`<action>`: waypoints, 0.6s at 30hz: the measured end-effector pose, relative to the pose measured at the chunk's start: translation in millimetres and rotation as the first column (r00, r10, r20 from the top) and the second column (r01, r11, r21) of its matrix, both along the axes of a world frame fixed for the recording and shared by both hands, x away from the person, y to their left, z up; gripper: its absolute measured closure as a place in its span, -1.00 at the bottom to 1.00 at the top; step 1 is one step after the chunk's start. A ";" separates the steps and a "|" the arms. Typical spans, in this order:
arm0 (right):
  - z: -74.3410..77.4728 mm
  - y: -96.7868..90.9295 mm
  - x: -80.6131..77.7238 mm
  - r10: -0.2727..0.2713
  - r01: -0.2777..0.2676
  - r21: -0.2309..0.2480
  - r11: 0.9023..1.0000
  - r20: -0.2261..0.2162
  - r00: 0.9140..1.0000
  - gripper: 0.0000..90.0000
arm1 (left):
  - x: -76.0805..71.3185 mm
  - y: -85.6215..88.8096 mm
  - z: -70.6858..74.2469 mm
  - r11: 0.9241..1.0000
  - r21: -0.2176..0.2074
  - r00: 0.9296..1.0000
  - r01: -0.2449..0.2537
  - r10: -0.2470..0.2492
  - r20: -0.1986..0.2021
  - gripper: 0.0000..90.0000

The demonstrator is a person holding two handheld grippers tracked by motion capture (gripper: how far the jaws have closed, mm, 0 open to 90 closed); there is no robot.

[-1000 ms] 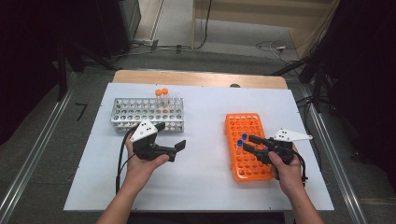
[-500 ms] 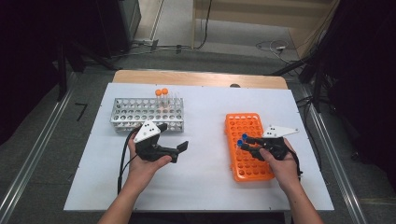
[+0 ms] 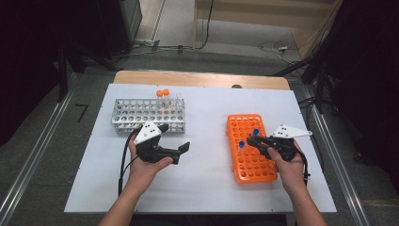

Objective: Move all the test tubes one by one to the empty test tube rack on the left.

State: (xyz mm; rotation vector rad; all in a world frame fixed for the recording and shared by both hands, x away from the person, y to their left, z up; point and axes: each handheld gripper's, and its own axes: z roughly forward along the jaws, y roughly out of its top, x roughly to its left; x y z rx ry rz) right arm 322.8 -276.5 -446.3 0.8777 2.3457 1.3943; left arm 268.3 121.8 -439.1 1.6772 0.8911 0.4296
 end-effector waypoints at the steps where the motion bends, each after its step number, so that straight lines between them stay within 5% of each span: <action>1: 2.0 -1.3 -1.6 -0.002 0.002 0.007 1.000 0.001 1.000 0.65 | -0.3 -0.5 0.5 1.000 -0.001 1.000 0.003 -0.003 0.001 -1.00; 18: 11.0 -12.1 -30.9 0.084 -0.084 0.049 0.995 -0.015 0.996 0.65 | -6.2 -12.0 10.7 0.996 -0.025 0.996 0.083 -0.082 0.027 -0.91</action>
